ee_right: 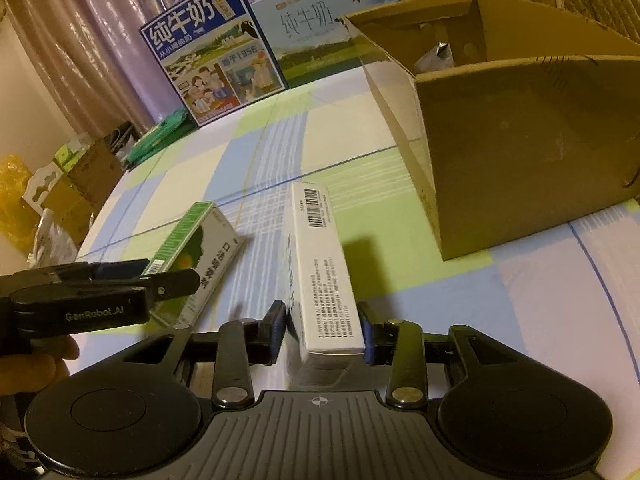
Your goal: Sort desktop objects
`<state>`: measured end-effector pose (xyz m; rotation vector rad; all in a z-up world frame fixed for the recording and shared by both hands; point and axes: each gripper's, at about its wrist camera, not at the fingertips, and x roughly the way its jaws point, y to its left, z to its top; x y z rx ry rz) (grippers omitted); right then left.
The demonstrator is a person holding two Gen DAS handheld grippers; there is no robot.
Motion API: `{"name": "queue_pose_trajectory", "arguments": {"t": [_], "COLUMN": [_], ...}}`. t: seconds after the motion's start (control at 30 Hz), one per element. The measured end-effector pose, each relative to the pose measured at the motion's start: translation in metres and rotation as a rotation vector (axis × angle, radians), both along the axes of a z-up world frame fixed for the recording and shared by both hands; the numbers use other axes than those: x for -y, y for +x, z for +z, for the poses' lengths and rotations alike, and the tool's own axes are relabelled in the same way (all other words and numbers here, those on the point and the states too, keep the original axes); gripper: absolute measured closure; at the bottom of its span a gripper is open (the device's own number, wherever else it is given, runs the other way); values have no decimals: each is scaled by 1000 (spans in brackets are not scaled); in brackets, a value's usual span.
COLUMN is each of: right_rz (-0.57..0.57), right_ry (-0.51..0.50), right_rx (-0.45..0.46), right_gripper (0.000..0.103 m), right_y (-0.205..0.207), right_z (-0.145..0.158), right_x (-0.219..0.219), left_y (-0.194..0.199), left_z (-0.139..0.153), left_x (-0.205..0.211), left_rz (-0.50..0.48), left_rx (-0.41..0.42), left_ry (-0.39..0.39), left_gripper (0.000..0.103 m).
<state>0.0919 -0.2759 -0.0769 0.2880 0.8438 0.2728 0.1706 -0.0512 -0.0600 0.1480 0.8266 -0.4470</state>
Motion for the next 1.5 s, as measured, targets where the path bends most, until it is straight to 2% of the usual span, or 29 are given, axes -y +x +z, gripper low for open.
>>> {"name": "queue_pose_trajectory", "arguments": {"t": [0.1,0.17,0.2,0.23,0.27,0.33,0.43,0.5,0.67,0.7,0.77,0.83,0.97,1.03,1.1,1.2,1.37,1.43,1.5], "right_rz": [3,11,10,7,-1,-15,-28,-40,-41,-37,-25,-8,16,14,9,-5,-7,0,5], "right_ry": [-7,-12,-11,-11,-12,-2,-16,-39,-116,-125,-138,-155,-165,-161,-159,-150,-135,-135,-138], "right_rx": [5,6,5,3,0,-11,-13,-9,18,20,24,25,24,22,20,21,26,27,26], "right_gripper": [65,65,65,65,65,65,56,35,26,25,23,22,22,22,21,21,21,21,21], "right_y": [2,4,4,5,5,4,1,-3,-8,-9,-11,-11,-8,-7,-7,-8,-7,-8,-8], "right_z": [-2,-3,-3,-2,-2,-2,0,1,3,2,1,0,-5,-7,-8,-7,-6,-5,-6], "right_x": [2,2,2,3,4,7,13,16,15,14,11,7,-1,-1,1,5,7,6,6], "left_y": [0,0,0,0,0,0,-2,-5,-7,-7,-9,-10,-13,-12,-9,-7,0,1,0], "left_z": [-2,-5,-6,-6,-7,-7,-6,-5,-7,-8,-9,-8,-6,-4,-1,1,5,5,5], "left_x": [6,8,8,8,7,2,-5,-8,-11,-10,-8,-5,-1,-2,-5,-10,-22,-25,-22], "left_rz": [-23,-32,-30,-30,-28,-21,-15,-12,6,10,15,12,-17,-28,-13,28,104,104,91], "left_rx": [-6,-17,-18,-22,-33,-72,-115,-116,-89,-73,-38,-3,53,38,31,62,67,73,94], "left_ry": [19,27,36,41,39,0,-60,-61,-13,14,79,122,160,110,72,103,76,88,137], "left_gripper": [46,60,62,68,74,77,77,77,75,72,51,45,44,45,45,45,45,45,45]}}
